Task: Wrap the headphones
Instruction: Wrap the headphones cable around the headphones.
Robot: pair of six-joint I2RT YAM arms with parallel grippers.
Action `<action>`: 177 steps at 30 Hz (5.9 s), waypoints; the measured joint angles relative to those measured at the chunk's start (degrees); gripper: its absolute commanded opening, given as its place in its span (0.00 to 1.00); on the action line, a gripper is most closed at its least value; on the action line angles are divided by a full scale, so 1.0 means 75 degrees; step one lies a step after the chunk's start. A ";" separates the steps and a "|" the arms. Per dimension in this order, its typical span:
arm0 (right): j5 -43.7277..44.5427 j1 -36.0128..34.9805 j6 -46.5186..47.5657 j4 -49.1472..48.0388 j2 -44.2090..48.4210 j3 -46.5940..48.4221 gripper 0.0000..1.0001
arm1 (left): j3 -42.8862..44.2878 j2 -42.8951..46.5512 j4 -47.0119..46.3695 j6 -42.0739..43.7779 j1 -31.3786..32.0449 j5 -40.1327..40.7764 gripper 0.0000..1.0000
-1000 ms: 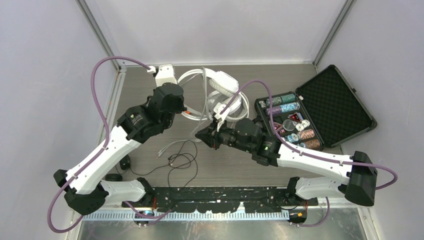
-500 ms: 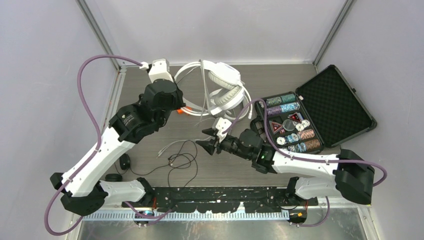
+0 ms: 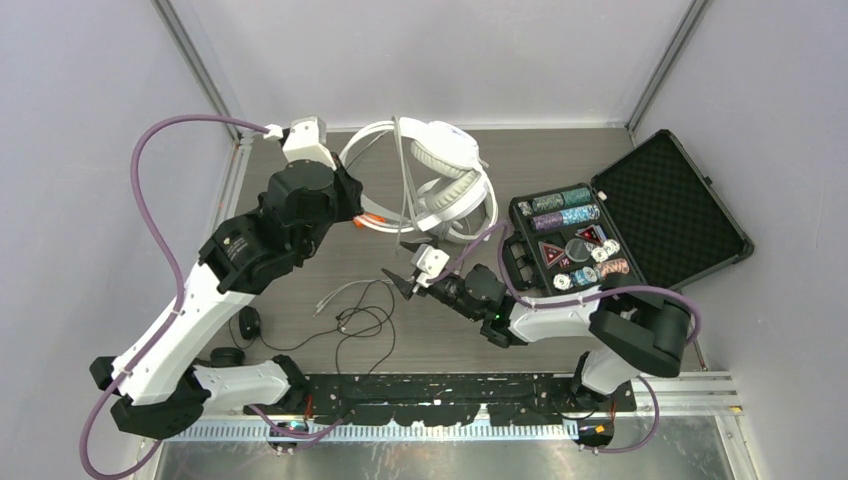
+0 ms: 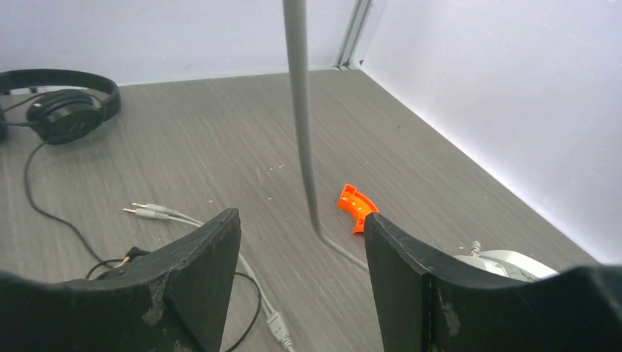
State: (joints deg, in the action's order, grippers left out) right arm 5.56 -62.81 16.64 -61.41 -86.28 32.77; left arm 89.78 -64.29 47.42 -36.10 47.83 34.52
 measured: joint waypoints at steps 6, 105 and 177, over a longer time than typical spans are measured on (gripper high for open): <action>0.0032 0.0213 0.0391 -0.0895 -0.0705 0.0000 0.66 | 0.0096 0.0152 0.0012 -0.0152 -0.0003 -0.0184 0.00; -0.1125 0.2439 -0.3657 -0.2600 -0.0256 -0.1387 0.01 | 0.0627 0.0516 0.0933 0.2119 -0.0076 -0.3436 0.00; -0.5689 0.2675 -1.0092 0.5094 0.3552 0.0388 0.14 | -0.2433 0.0026 -0.0210 0.9763 0.0070 -0.1536 0.00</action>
State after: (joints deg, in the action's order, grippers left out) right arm -37.10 -42.74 -59.05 -23.20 -59.64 35.68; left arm 71.53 -64.10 45.84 37.12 48.36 23.00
